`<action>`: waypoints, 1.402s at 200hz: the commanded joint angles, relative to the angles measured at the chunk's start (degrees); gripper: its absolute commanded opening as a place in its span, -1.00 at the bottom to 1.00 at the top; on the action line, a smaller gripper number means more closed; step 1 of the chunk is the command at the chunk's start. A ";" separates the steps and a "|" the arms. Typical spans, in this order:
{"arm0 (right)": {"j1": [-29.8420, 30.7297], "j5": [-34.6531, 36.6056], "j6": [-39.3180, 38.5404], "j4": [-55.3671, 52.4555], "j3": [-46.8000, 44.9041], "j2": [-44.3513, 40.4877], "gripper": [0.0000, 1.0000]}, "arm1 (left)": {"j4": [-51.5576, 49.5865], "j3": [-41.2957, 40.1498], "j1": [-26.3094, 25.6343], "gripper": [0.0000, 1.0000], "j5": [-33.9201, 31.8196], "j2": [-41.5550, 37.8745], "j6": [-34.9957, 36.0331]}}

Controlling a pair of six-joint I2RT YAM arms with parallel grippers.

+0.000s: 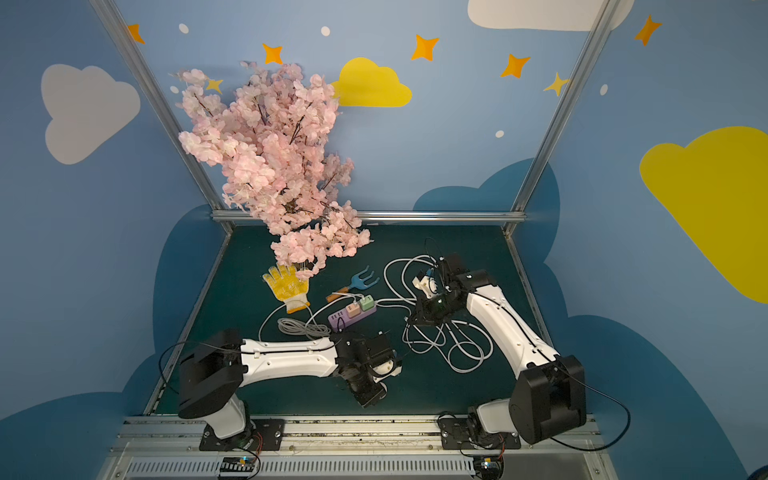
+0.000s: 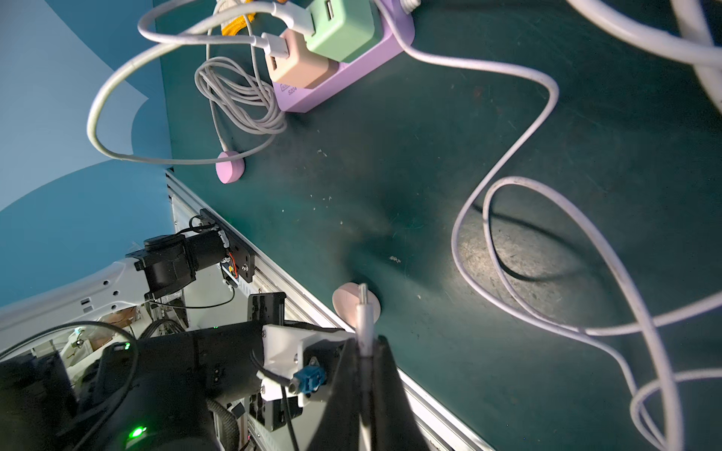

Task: Charge the bluetooth headset
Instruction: Pick up the bluetooth headset from the center of the board.

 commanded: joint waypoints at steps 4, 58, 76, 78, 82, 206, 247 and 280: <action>-0.23 -0.92 0.93 0.91 -0.85 -2.01 -1.00 | -3.63 1.70 1.56 -0.93 -7.31 2.12 -0.25; -0.92 -0.41 0.77 1.09 -1.28 -3.09 -1.00 | -5.79 7.83 5.38 -0.93 -11.60 4.08 1.93; -1.35 -1.06 0.71 1.69 -1.77 -2.63 -1.00 | -5.66 9.96 7.60 -0.91 -12.22 4.75 2.80; -1.39 -1.10 0.68 1.78 -1.81 -2.53 -1.00 | -5.62 10.21 7.95 -0.90 -12.06 4.82 2.91; -1.50 -1.19 0.55 1.77 -1.82 -2.35 -1.00 | -5.39 10.61 8.29 -0.88 -11.73 4.86 3.01; -4.49 -4.88 -1.18 3.45 -2.94 -0.87 -1.00 | -8.57 11.30 6.00 1.00 -1.56 4.01 -11.91; -5.26 -5.41 -1.71 3.47 -3.70 -1.59 -1.00 | -8.23 12.93 5.27 0.99 -5.92 6.98 -16.19; -5.60 -6.15 -2.05 3.78 -4.18 -1.83 -1.00 | -7.00 13.53 5.76 0.78 -6.81 9.51 -21.56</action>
